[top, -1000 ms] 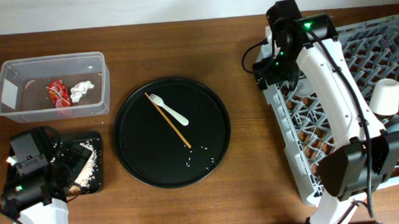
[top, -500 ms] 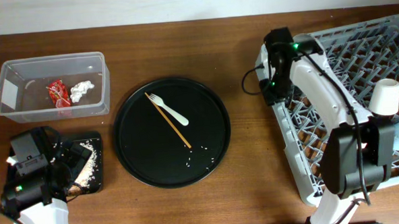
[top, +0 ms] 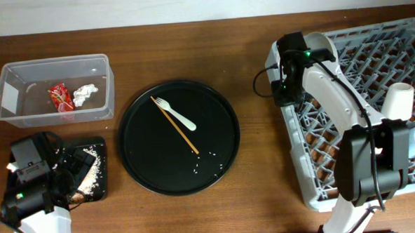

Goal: Sort waste into correct bins and load items into the dishwasher rack
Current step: 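Lift the white plate and stand it upright in the rack's back row, then release the plate and move the right gripper back to the chopstick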

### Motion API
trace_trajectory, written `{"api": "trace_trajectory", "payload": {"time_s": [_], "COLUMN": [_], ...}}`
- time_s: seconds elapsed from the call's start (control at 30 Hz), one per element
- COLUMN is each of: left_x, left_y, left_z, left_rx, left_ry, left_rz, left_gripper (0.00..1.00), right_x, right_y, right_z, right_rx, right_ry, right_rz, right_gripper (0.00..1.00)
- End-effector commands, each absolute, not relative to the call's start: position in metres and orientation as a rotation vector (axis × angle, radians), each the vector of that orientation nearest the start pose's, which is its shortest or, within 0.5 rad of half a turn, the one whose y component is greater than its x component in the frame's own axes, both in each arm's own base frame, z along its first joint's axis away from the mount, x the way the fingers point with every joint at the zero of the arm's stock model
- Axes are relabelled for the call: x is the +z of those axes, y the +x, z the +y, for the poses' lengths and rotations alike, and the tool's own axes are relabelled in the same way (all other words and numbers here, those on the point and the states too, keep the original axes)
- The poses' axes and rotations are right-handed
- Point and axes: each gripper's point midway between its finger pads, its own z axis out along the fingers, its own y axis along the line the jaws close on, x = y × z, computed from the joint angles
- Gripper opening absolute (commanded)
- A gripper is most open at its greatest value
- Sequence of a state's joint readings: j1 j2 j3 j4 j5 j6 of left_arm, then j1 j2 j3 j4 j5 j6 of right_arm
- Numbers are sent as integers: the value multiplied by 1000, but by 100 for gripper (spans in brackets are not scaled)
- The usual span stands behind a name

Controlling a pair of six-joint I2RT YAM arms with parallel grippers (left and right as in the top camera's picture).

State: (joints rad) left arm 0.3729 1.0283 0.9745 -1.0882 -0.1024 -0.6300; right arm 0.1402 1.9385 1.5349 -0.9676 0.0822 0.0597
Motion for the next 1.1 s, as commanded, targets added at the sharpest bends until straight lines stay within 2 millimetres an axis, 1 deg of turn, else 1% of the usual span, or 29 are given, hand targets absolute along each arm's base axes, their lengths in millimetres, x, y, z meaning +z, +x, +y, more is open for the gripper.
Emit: {"api": "trace_trajectory", "payload": {"time_s": [0.0, 0.2, 0.27, 0.3, 0.33, 0.37, 0.4, 0.43, 0.5, 0.57, 0.6, 0.7, 0.73, 0.8, 0.83, 0.87, 0.9, 0.93, 0.97, 1.03, 1.07], "left_x": [172, 172, 172, 172, 172, 172, 172, 172, 172, 172, 172, 172, 172, 172, 172, 172, 172, 172, 172, 172, 172], "left_y": [213, 213, 213, 213, 213, 213, 213, 213, 213, 213, 213, 213, 213, 213, 213, 213, 213, 213, 213, 213, 213], "left_z": [105, 105, 105, 105, 105, 105, 105, 105, 105, 105, 105, 105, 105, 105, 105, 105, 105, 105, 105, 105, 105], "left_rx": [65, 65, 65, 65, 65, 65, 65, 65, 65, 65, 65, 65, 65, 65, 65, 65, 65, 65, 65, 65, 65], "left_ry": [-1333, -1333, -1333, -1333, -1333, -1333, -1333, -1333, -1333, -1333, -1333, -1333, -1333, -1333, -1333, -1333, -1333, -1333, -1333, -1333, -1333], "left_rz": [2320, 2320, 2320, 2320, 2320, 2320, 2320, 2320, 2320, 2320, 2320, 2320, 2320, 2320, 2320, 2320, 2320, 2320, 2320, 2320, 2320], "left_gripper": [99, 99, 99, 99, 99, 99, 99, 99, 99, 99, 99, 99, 99, 99, 99, 99, 99, 99, 99, 99, 99], "right_x": [79, 82, 83, 84, 86, 89, 92, 96, 113, 133, 142, 177, 188, 214, 223, 230, 231, 229, 224, 204, 197], "right_y": [417, 426, 429, 430, 433, 436, 437, 439, 445, 447, 446, 442, 441, 435, 432, 425, 421, 417, 414, 409, 407], "right_z": [76, 82, 82, 82, 83, 83, 84, 84, 85, 87, 88, 98, 105, 137, 157, 182, 196, 211, 221, 247, 256], "right_rx": [134, 179, 184, 185, 192, 196, 197, 197, 202, 204, 205, 224, 254, 417, 500, 578, 590, 566, 523, 365, 325], "right_ry": [-68, -5, 10, 23, 45, 57, 56, 55, 54, 47, 43, 13, -3, -85, -175, -335, -418, -502, -543, -637, -666], "right_rz": [2903, 2868, 2855, 2850, 2839, 2828, 2822, 2817, 2798, 2791, 2790, 2783, 2778, 2746, 2721, 2678, 2658, 2639, 2636, 2636, 2636], "right_gripper": [14, 16, 21, 25, 27, 27, 30, 40, 51, 53, 57, 79, 84, 92, 93, 94, 94, 95, 98, 100, 100]}}
